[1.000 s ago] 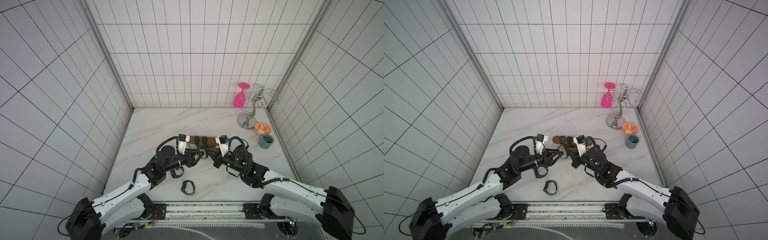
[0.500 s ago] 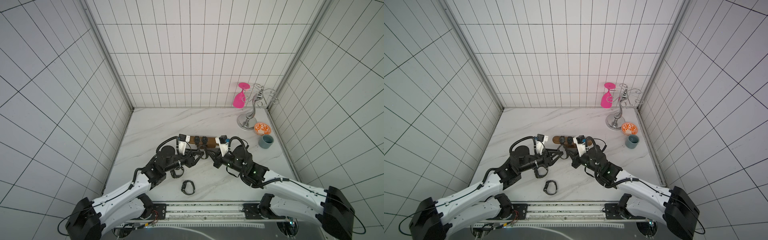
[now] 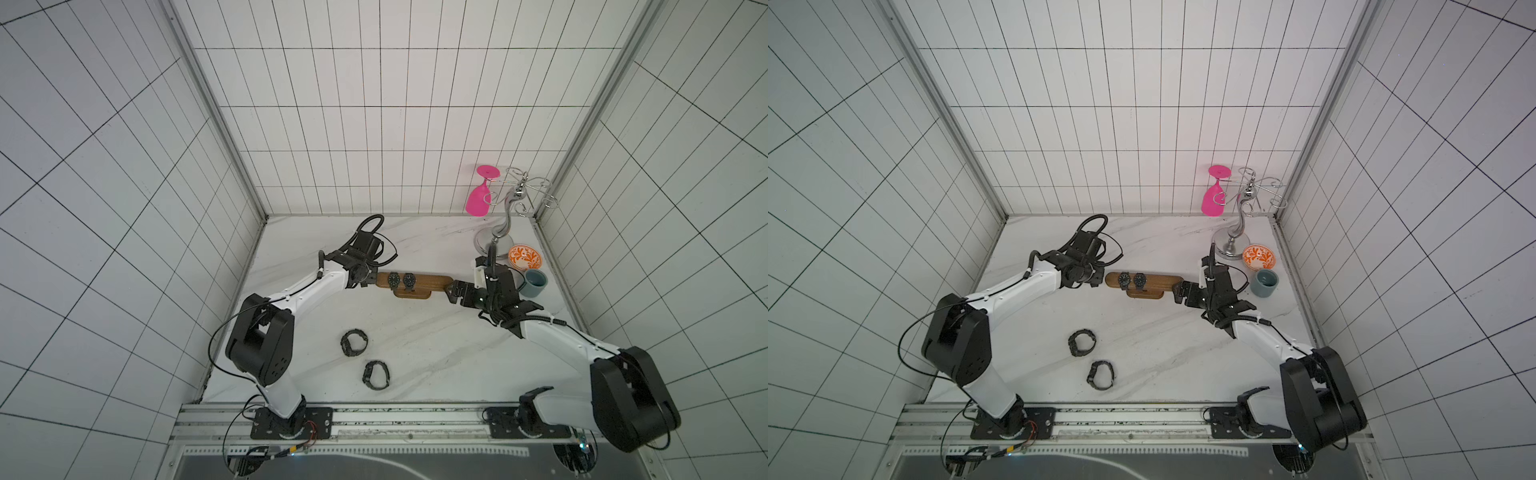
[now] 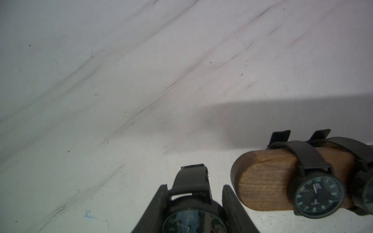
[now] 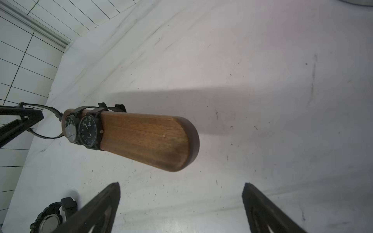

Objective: Place watch on stand
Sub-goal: Place the watch on the stand.

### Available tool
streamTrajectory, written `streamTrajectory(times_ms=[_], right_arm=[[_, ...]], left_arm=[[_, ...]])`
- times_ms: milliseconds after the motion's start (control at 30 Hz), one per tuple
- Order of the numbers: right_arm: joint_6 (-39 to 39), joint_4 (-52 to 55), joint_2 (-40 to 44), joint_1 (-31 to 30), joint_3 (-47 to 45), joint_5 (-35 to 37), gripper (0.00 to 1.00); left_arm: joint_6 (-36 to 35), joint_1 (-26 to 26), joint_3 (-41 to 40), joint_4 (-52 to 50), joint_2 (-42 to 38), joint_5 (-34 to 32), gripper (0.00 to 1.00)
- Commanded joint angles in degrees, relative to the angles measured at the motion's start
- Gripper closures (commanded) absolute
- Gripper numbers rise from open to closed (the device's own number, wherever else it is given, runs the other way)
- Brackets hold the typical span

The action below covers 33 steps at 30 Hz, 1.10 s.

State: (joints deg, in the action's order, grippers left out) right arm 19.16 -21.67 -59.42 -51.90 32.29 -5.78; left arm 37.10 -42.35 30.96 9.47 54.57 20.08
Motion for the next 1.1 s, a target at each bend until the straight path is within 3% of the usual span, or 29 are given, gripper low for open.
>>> streamTrajectory(times_ms=[0,933,1067], right_arm=[[-0.18,-0.42,-0.17,-0.35,-1.27,1.29,1.0],[-0.39,1.6,0.03,-0.53,-1.04,4.18,1.0],[-0.54,5.99,0.26,0.42,0.38,7.53,0.72]], left_arm=[[-0.43,-0.38,1.25,1.68,-1.13,0.19,0.53],[-1.58,-1.08,2.27,-1.79,-1.31,-3.84,0.62],[-5.26,-1.07,5.3,-10.4,-1.56,-10.77,0.62]])
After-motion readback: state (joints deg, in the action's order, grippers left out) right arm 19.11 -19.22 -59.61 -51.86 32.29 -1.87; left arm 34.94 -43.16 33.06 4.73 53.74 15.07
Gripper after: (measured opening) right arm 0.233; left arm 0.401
